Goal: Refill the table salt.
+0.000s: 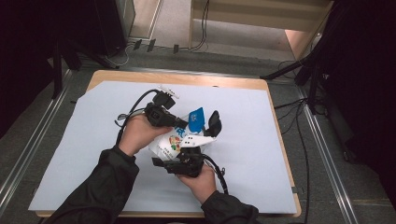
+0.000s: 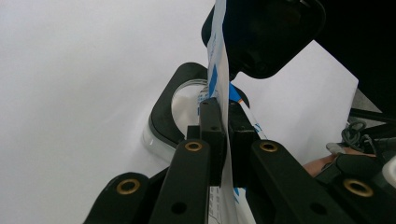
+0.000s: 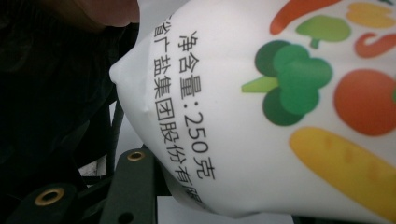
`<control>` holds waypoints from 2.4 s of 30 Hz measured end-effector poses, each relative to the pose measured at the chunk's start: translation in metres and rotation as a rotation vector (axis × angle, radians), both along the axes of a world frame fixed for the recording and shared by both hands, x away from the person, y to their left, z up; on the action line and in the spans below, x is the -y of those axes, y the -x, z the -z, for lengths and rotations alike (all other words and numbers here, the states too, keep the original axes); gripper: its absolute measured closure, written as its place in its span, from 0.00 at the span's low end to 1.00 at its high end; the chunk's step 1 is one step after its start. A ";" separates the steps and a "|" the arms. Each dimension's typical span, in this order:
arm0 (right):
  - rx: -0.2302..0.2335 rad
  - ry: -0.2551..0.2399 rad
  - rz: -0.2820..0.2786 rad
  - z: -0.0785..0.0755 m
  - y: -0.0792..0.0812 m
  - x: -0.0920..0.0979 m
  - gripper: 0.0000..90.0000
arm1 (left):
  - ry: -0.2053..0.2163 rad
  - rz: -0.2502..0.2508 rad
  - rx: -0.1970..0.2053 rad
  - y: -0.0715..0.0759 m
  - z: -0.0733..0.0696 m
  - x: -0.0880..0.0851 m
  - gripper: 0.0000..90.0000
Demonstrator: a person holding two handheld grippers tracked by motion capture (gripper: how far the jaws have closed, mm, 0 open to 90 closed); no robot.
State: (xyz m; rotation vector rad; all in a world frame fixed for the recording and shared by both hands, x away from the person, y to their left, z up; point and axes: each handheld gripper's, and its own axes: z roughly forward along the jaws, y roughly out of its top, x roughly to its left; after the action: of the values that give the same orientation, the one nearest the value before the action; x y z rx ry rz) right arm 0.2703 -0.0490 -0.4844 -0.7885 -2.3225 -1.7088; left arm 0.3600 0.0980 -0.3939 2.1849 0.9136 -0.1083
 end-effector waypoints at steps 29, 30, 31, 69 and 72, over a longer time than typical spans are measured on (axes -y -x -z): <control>-0.028 -0.030 -0.015 -0.003 -0.002 0.003 0.69 | 0.009 0.024 0.002 0.000 -0.001 -0.002 0.97; -0.030 -0.027 -0.012 -0.003 -0.002 0.003 0.69 | 0.009 0.024 0.003 -0.001 -0.001 -0.002 0.97; -0.032 -0.025 -0.010 -0.004 -0.002 0.003 0.69 | 0.009 0.024 0.004 -0.001 0.000 -0.002 0.97; -0.054 -0.013 -0.010 -0.004 -0.004 0.001 0.69 | 0.003 0.004 0.006 -0.001 0.001 -0.001 0.98; -0.052 -0.013 -0.009 -0.004 -0.004 0.001 0.69 | 0.006 0.004 0.006 -0.001 0.001 -0.001 0.98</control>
State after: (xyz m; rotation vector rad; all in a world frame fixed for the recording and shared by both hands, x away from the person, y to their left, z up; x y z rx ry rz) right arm 0.2740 -0.0499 -0.4804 -0.8085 -2.2759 -1.6769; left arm 0.3609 0.0988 -0.3951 2.1809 0.9043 -0.1056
